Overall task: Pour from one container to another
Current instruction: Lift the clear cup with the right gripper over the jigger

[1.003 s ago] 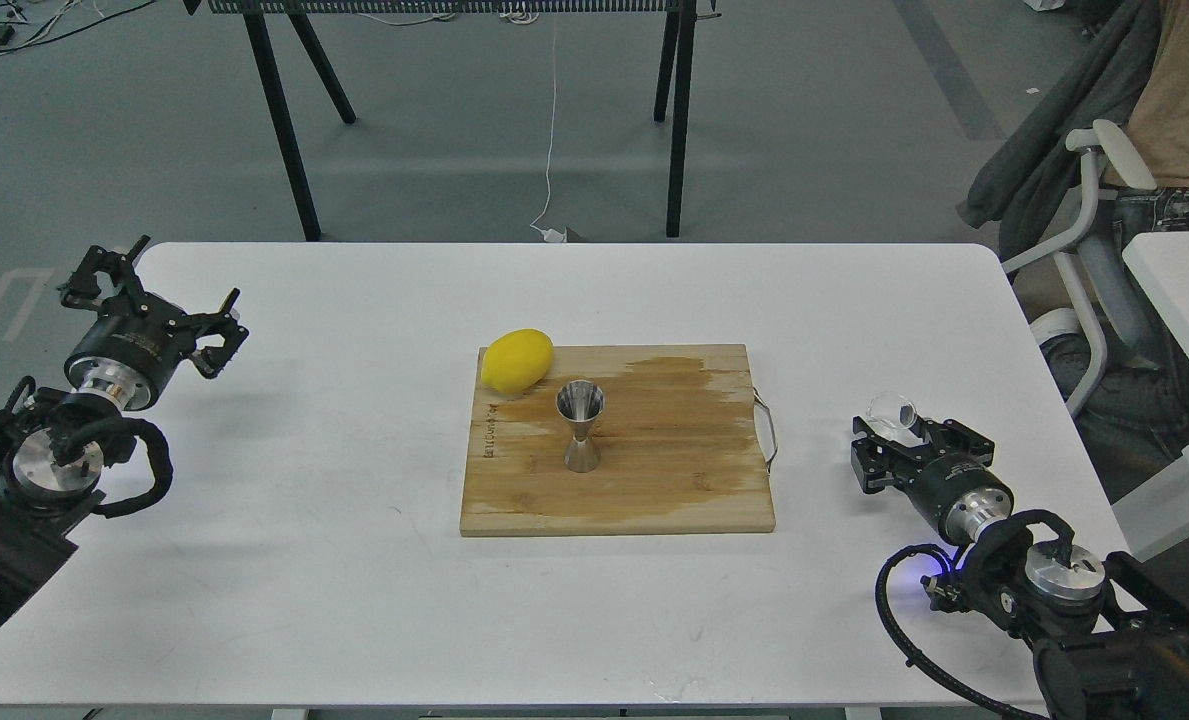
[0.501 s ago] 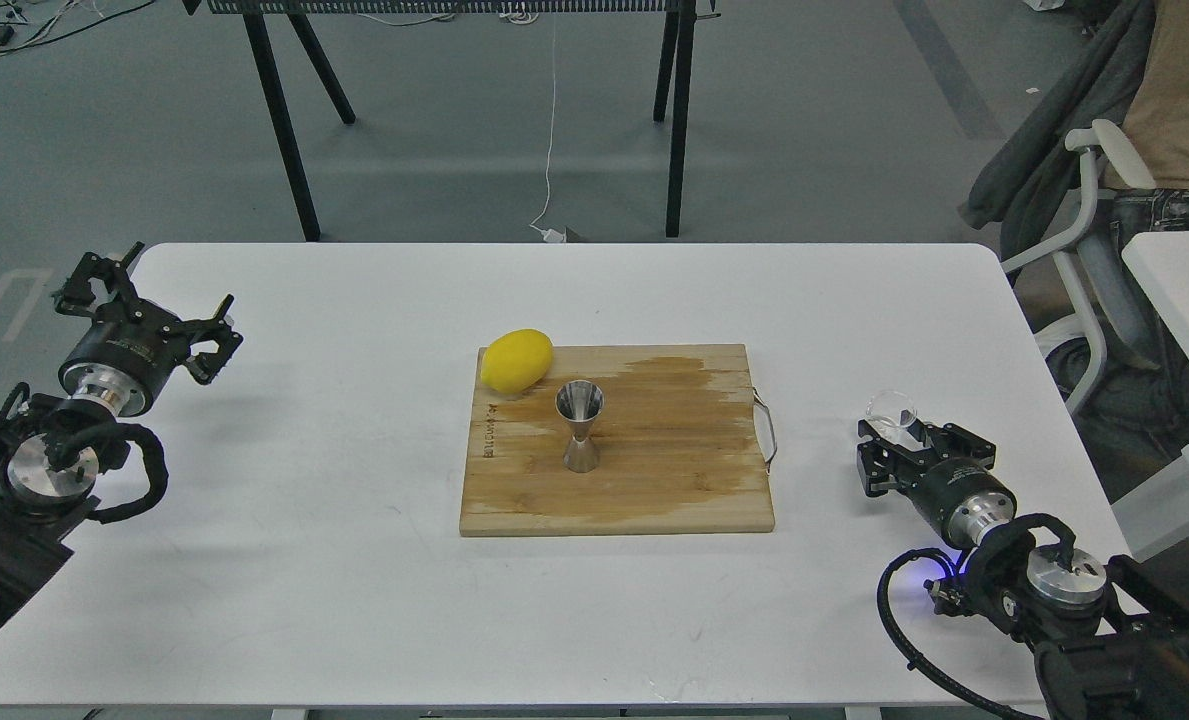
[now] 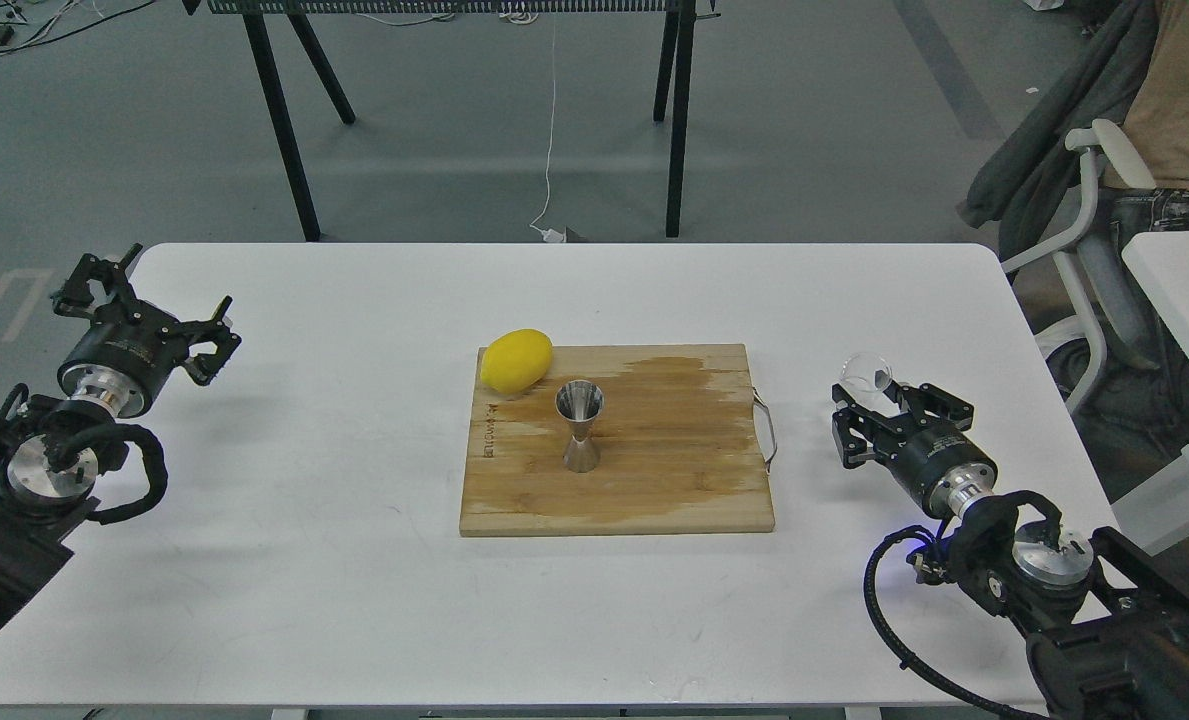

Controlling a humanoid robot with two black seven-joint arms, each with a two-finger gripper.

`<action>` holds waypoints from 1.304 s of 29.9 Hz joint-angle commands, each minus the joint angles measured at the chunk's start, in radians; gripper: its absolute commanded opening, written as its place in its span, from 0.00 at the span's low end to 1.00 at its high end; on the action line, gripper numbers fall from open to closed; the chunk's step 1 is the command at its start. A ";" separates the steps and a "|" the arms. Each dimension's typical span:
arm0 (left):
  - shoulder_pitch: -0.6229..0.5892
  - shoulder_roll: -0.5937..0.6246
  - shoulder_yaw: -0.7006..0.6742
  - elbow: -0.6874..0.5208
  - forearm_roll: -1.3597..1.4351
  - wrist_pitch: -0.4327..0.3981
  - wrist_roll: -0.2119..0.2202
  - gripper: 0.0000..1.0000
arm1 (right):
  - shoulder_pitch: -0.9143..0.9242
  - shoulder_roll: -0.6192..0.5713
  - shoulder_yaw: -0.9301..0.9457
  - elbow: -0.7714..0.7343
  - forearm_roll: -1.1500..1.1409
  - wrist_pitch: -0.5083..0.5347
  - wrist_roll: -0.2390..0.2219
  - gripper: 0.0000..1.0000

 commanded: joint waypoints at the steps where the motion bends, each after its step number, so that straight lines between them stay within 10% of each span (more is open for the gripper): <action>1: 0.000 -0.002 0.000 0.000 0.000 0.000 0.000 1.00 | 0.006 -0.016 0.010 0.128 -0.105 -0.006 0.002 0.39; 39: 0.000 -0.020 0.003 0.003 0.002 0.000 0.002 1.00 | 0.320 0.159 -0.323 0.188 -0.961 -0.082 -0.012 0.38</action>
